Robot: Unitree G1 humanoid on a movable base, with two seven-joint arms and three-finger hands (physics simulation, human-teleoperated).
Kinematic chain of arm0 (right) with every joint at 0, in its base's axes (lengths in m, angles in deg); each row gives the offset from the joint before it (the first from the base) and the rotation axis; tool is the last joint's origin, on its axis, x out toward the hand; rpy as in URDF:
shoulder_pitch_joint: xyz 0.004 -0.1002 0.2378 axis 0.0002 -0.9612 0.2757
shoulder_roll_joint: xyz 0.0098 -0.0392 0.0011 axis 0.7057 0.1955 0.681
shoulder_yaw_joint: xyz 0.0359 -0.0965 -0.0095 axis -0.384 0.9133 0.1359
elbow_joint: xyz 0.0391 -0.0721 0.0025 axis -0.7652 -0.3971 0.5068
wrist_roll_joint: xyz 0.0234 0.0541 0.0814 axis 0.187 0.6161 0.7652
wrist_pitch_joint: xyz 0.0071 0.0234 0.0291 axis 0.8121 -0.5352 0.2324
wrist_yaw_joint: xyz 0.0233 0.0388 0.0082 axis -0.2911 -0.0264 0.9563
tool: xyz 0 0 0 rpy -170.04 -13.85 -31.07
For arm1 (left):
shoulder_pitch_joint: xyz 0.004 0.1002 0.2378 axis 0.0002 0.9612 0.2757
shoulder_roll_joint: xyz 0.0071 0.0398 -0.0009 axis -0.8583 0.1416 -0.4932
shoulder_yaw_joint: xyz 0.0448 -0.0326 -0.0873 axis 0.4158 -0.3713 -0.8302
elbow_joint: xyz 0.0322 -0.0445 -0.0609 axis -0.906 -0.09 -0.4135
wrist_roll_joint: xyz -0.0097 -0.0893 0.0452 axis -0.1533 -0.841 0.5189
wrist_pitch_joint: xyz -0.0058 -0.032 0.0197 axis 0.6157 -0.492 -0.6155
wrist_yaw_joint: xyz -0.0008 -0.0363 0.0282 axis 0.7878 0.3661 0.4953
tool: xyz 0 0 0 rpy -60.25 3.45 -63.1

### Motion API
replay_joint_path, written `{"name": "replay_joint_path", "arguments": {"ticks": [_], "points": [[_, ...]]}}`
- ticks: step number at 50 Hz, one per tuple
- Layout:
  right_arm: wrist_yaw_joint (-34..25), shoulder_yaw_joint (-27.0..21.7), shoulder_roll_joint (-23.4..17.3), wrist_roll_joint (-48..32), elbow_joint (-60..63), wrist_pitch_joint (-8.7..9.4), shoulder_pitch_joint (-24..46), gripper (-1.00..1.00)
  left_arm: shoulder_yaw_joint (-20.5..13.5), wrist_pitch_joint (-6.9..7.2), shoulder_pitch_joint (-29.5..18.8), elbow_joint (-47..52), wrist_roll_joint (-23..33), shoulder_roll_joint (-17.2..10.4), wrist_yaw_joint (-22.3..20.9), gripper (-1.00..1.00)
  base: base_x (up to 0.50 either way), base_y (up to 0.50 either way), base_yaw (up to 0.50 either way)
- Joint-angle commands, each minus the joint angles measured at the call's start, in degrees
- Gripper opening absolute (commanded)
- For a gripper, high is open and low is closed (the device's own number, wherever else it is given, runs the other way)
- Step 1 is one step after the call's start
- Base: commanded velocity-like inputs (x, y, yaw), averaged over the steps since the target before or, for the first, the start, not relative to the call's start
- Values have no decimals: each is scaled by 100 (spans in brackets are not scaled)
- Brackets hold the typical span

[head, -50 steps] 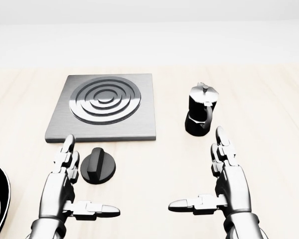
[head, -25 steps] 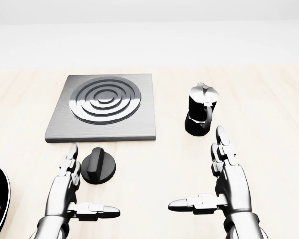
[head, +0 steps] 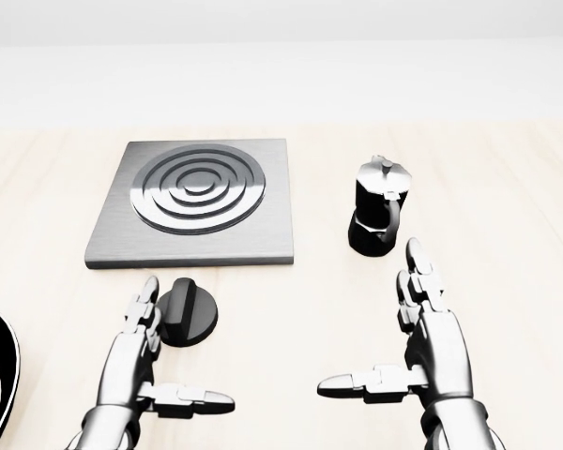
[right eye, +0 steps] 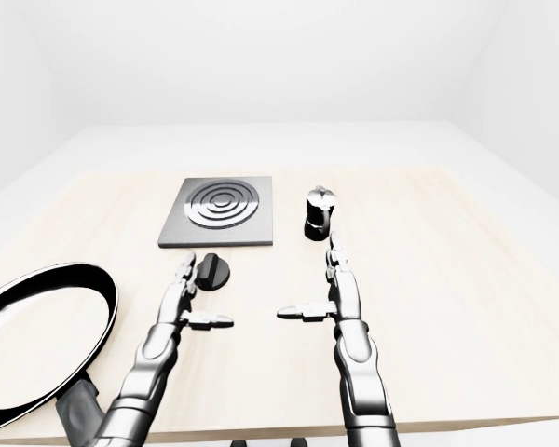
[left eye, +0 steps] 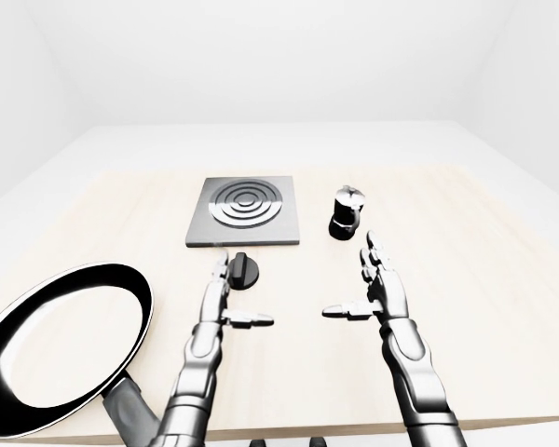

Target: Turn on the stove.

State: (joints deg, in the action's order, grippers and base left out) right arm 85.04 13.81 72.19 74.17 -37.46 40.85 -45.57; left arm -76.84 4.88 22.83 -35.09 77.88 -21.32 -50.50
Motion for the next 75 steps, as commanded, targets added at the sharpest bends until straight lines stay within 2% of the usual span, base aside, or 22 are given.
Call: {"name": "replay_joint_path", "arguments": {"ticks": [1,7,16,25,27,30,35,39,43,45,49,54,66,75], "points": [[-7,6,1,0,-20,-8,-2,100,117,0,40,-52,115,75,-17,100,0,0,0],[-12,6,2,4,-21,-11,-7,100,203,0,60,-234,207,137,-25,100,0,0,0],[-18,17,7,1,-22,-14,-22,100,394,0,264,119,356,239,-103,100,0,0,0],[-27,11,6,15,-111,-67,-2,100,801,0,503,508,620,434,-212,100,0,0,0],[-26,15,5,17,-62,-21,-7,100,878,0,544,591,674,468,-218,100,0,0,0],[-33,14,5,21,-76,-35,-8,100,1104,0,670,794,817,543,-266,100,0,0,0],[-38,14,6,28,-60,-23,-18,100,1297,0,789,1070,890,574,-325,100,0,0,0],[-39,5,1,34,-33,6,-16,100,1380,0,948,1536,782,545,-419,100,0,0,0],[-40,4,0,32,-38,9,-9,100,1442,0,1194,2474,574,486,-377,100,0,0,0],[-37,2,0,32,-45,11,-1,100,1473,0,1372,3079,506,414,-248,100,0,0,0],[-39,0,-2,31,-47,13,3,100,1496,0,1580,3679,411,295,-57,100,0,0,0],[-37,5,1,30,-39,35,6,100,1488,0,1896,4746,637,152,398,100,0,0,0],[-34,14,4,24,-52,27,2,100,1401,0,2364,6039,946,-37,892,100,0,0,0],[-35,19,5,16,-63,3,-4,100,1318,0,2752,6744,941,-168,956,100,0,0,0]]}}
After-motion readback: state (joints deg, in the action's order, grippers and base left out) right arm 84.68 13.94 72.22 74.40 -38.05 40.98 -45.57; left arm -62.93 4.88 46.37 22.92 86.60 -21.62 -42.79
